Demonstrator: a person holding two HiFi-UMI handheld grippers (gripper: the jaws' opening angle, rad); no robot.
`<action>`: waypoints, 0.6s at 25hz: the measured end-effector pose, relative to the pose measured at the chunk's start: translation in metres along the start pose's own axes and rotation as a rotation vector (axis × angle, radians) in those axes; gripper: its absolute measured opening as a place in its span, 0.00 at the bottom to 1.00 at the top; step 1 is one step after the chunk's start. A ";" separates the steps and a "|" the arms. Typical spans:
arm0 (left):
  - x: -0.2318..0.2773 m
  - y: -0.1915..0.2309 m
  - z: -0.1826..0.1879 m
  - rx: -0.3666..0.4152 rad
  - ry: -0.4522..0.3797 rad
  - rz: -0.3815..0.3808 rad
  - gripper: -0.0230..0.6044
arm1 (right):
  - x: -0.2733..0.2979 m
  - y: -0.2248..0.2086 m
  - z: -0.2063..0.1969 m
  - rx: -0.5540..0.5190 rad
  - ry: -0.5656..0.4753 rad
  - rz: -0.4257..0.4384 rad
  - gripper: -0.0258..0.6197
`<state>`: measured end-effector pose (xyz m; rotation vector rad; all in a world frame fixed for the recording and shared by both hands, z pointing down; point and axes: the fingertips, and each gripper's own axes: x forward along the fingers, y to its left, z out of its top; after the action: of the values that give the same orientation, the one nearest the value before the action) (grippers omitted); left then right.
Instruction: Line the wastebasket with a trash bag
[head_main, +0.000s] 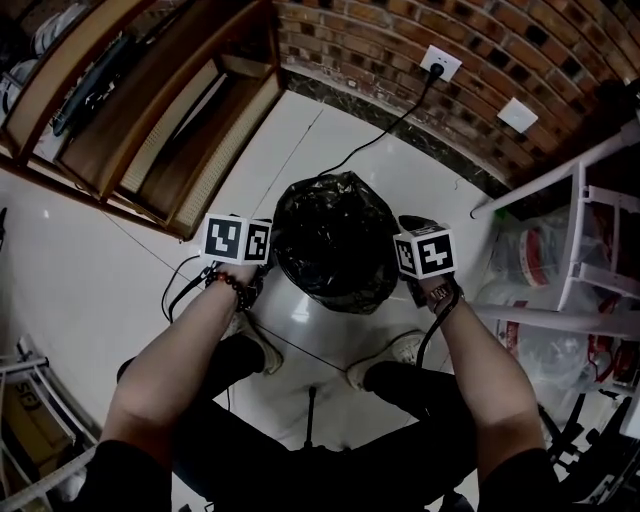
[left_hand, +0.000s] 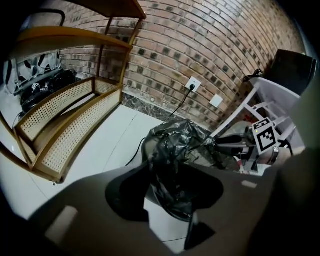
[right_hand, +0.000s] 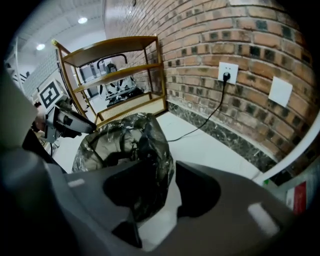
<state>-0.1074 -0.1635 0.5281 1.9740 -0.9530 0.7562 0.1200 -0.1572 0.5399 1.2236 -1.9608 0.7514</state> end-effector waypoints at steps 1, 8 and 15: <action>0.000 0.002 0.000 -0.001 0.000 0.007 0.29 | 0.001 -0.001 -0.003 0.010 0.005 0.009 0.32; -0.007 0.013 0.003 -0.036 -0.021 0.008 0.04 | -0.024 -0.010 0.000 0.018 -0.040 0.031 0.36; -0.010 0.018 -0.003 -0.119 -0.040 -0.033 0.31 | -0.082 0.016 0.014 -0.146 -0.148 -0.009 0.36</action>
<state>-0.1276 -0.1650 0.5291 1.9028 -0.9642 0.6292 0.1276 -0.1196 0.4641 1.2290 -2.0887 0.5151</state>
